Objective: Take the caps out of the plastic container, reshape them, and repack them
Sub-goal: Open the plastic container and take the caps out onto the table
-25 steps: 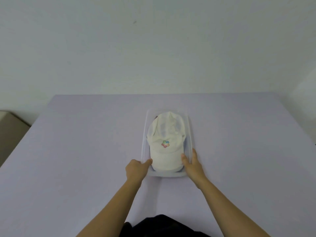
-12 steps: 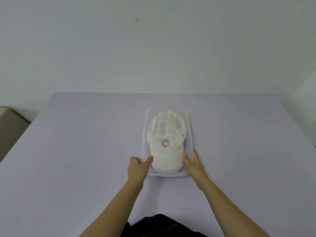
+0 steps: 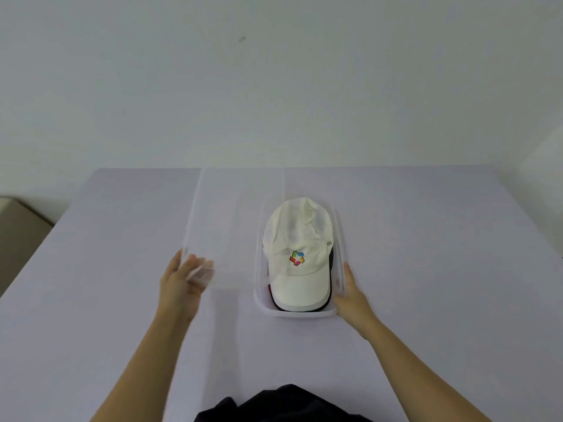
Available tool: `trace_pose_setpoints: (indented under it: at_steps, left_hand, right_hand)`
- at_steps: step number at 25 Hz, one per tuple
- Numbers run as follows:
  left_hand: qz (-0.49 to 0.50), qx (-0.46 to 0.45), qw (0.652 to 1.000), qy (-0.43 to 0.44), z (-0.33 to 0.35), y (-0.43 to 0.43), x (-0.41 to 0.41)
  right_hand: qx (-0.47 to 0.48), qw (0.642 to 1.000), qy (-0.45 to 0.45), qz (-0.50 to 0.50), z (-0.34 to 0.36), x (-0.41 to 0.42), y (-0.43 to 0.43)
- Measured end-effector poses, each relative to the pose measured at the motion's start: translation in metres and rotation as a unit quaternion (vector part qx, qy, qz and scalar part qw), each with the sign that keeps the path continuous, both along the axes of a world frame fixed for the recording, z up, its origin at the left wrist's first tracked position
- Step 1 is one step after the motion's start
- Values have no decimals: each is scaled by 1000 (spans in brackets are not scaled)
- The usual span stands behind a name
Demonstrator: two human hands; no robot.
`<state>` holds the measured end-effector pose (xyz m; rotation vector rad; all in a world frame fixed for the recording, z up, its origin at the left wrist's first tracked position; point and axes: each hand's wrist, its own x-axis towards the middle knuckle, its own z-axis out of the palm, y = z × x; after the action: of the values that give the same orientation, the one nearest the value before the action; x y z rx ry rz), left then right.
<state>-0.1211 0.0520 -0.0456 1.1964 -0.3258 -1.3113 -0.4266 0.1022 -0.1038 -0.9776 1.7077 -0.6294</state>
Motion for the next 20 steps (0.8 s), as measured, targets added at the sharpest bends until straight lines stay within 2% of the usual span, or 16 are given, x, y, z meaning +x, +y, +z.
trace_pose_setpoints:
  at_steps: [5, 10, 12, 16, 20]
  left_hand:
    - [-19, 81, 995, -58, -25, -2, 75]
    - [-58, 152, 983, -79, -60, 7, 62]
    - [-94, 163, 971, -145, -66, 12, 57]
    - [-171, 206, 894, -358, -76, 9, 63]
    - [-193, 282, 835, -432, -94, -2, 70]
  right_hand:
    - [-7, 998, 60, 1, -6, 3, -2]
    - [-5, 998, 70, 2, -5, 3, -3]
    - [-9, 997, 74, 6, -5, 4, -5]
    - [-13, 997, 69, 12, -4, 4, -5]
    - [-13, 997, 66, 26, 0, 3, -4]
